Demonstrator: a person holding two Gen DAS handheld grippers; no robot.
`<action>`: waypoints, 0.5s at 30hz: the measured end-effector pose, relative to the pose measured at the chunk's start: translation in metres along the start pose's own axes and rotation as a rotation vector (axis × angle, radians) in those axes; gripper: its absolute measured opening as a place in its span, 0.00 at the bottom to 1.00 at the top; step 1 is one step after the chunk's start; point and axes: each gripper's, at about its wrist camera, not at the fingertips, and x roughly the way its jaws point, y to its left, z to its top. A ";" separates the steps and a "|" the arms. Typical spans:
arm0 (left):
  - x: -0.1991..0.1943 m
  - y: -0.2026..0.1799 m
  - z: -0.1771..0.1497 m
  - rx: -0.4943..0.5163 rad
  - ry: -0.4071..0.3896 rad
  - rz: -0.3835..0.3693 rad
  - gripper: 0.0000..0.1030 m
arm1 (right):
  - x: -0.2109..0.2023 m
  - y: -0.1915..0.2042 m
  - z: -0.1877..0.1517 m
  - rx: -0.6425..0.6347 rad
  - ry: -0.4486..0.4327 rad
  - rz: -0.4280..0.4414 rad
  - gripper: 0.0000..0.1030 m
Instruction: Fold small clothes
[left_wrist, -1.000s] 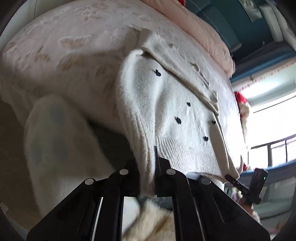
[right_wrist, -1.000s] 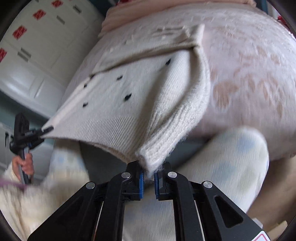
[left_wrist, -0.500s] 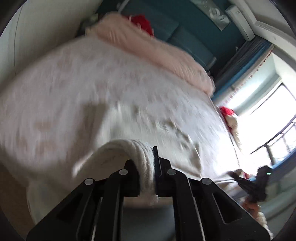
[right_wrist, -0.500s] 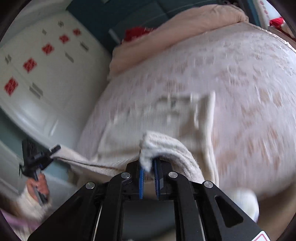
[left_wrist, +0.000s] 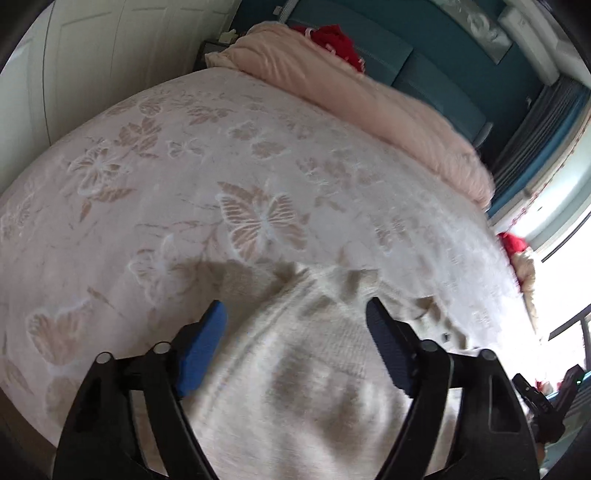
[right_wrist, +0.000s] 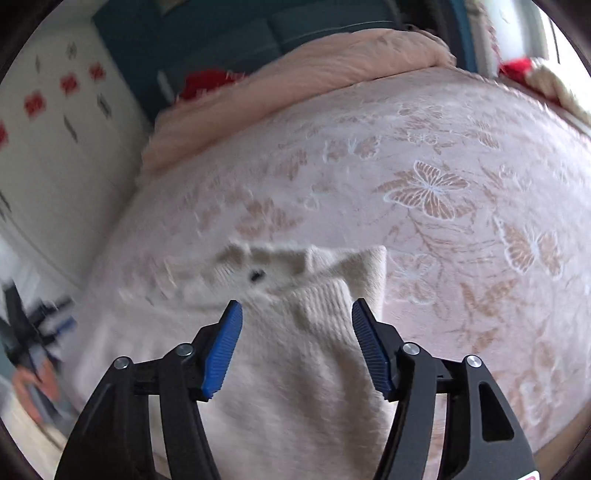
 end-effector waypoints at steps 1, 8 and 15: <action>0.007 0.004 -0.001 0.002 0.027 0.005 0.76 | 0.010 0.002 -0.003 -0.035 0.024 -0.028 0.61; 0.060 0.005 -0.027 0.072 0.199 -0.030 0.44 | 0.055 0.001 -0.017 -0.045 0.129 -0.054 0.22; 0.010 0.008 -0.013 0.051 0.068 -0.139 0.08 | -0.003 0.016 0.000 -0.045 -0.011 0.015 0.05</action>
